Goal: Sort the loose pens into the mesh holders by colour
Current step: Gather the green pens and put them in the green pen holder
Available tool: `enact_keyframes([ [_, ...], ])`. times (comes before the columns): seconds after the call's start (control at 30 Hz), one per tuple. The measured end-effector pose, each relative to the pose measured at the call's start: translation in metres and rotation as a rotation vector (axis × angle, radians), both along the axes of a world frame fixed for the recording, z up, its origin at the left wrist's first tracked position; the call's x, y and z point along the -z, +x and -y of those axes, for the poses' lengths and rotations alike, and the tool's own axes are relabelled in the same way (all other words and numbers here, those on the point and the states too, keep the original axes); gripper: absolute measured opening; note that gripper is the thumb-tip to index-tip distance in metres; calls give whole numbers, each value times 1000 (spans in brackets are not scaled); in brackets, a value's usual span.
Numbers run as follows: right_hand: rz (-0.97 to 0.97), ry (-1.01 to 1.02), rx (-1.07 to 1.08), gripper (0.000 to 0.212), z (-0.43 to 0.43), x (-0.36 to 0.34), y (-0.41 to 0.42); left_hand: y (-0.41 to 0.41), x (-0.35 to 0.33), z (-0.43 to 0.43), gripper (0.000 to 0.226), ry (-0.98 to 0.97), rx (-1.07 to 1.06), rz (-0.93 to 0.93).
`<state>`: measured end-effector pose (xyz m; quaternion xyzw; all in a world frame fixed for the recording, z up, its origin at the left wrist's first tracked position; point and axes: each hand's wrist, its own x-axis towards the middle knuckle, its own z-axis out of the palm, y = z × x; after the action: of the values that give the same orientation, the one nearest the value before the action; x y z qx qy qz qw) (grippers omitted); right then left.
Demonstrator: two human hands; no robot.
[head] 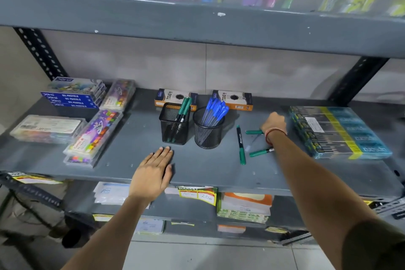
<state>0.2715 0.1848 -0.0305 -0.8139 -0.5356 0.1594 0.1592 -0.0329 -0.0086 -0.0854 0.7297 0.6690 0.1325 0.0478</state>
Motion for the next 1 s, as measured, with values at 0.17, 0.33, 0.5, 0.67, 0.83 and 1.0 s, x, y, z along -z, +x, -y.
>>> enact_keyframes([
  [0.17,-255,90,108,30,-2,4,-6,1,-4,2,57,7,1,10],
  [0.33,-453,236,158,35,-4,-13,-12,2,-6,4,57,4,2,14],
  [0.5,-353,584,-148,8,15,-43,-17,2,-6,4,56,1,-1,16],
  [0.67,-341,551,-231,12,16,-37,-9,2,-5,4,57,2,-1,22],
  [0.83,-258,277,-78,23,8,0,23,1,-3,3,58,3,4,17],
  [1.0,-41,118,20,26,13,19,46,0,0,1,57,8,5,11],
])
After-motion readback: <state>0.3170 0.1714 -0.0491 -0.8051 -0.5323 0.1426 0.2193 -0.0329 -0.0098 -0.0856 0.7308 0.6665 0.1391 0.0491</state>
